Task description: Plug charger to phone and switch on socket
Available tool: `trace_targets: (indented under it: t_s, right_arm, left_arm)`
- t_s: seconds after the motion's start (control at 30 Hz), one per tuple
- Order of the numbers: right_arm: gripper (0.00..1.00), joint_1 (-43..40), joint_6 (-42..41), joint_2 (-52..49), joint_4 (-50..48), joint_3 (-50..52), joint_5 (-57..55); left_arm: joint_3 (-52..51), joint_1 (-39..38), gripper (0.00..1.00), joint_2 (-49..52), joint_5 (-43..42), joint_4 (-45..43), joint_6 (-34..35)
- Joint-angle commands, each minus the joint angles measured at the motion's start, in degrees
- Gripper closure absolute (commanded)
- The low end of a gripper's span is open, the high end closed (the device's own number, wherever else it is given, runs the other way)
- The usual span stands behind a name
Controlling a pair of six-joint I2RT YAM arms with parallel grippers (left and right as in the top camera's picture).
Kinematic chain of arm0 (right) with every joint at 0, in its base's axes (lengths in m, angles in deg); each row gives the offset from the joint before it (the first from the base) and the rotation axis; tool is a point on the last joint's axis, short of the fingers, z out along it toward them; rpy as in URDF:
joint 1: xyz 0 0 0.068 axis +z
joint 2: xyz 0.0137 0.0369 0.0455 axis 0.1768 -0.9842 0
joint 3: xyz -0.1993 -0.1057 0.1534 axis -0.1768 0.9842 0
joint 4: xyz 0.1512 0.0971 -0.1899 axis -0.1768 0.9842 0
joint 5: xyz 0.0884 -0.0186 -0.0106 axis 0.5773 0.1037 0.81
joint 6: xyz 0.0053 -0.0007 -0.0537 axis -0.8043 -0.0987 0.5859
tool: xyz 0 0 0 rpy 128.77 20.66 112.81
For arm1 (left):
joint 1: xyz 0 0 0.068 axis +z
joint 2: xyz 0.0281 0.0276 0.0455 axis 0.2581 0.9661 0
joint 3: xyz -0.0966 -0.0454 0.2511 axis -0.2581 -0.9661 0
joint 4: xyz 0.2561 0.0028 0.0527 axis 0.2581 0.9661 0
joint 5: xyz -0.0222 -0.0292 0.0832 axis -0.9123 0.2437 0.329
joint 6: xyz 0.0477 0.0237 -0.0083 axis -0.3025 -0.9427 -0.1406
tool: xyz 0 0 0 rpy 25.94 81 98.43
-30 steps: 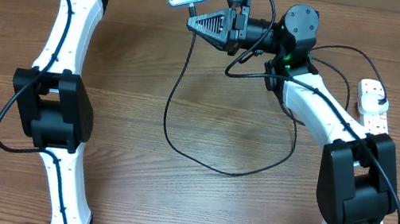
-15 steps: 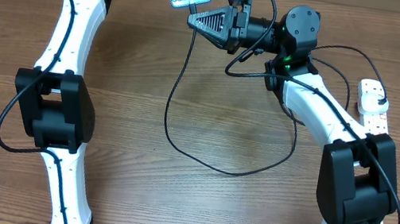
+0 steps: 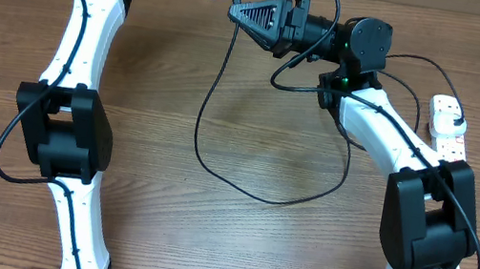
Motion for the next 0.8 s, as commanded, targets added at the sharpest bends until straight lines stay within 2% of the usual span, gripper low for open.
trace_targets:
  t_s: [0.0, 0.4, 0.77]
  right_arm:
    - [0.96, 0.0, -1.9, 1.3, -0.6, -1.0, -0.1]
    - [0.96, 0.0, -1.8, 1.3, -0.6, -0.9, 0.5]
    - [0.96, 0.0, -1.6, 1.3, -0.6, -0.9, 0.5]
  left_arm:
    - [1.0, 0.7, 0.96, -2.2, 0.8, -0.5, 3.0]
    - [1.0, 1.6, 0.96, -2.2, 0.0, -0.5, 4.0]
    - [1.0, -0.7, 0.96, -2.2, -0.7, -0.5, 3.5]
